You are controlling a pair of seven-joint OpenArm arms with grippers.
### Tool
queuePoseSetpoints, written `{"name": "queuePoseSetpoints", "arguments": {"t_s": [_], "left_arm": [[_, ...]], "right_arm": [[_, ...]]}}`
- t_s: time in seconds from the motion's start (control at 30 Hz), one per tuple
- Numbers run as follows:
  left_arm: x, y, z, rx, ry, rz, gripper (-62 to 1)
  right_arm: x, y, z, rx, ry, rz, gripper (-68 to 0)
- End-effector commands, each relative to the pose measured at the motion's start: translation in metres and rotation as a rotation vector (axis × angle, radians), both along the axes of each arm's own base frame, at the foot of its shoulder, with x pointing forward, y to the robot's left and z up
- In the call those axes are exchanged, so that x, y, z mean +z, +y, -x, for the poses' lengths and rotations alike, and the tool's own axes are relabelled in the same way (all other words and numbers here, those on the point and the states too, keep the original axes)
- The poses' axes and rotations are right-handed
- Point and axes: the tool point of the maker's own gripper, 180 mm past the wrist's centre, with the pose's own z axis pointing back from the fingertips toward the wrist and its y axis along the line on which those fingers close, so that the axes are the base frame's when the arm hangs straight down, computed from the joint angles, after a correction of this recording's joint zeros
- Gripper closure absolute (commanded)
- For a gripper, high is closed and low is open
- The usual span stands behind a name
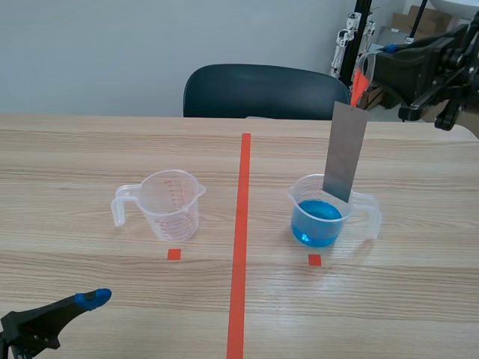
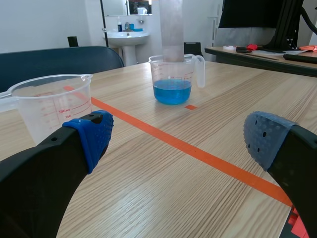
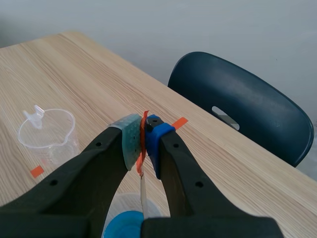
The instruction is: Do the redox reaction experiment. lower the plate into the blue solution
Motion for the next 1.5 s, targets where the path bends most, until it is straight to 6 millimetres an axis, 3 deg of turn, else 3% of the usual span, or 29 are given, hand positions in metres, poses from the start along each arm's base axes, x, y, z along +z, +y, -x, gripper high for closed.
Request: {"name": "queuePoseSetpoints", "arguments": {"t_s": [0.0,0.73,1.47], "left_arm": [[0.013,0.0,-0.002,0.001,-0.047,0.047,-55.7],[0.013,0.0,-0.002,0.001,-0.047,0.046,-55.7],[0.015,0.006,-0.007,0.045,-0.051,0.058,-55.7]], "right_arm": [[0.007,0.001,-0.002,0.001,-0.03,-0.007,-0.4],[-0.021,0.009,-0.009,-0.026,0.0,-0.005,-0.4],[-0.056,0.025,0.0,0.0,0.08,0.015,-0.4]]}}
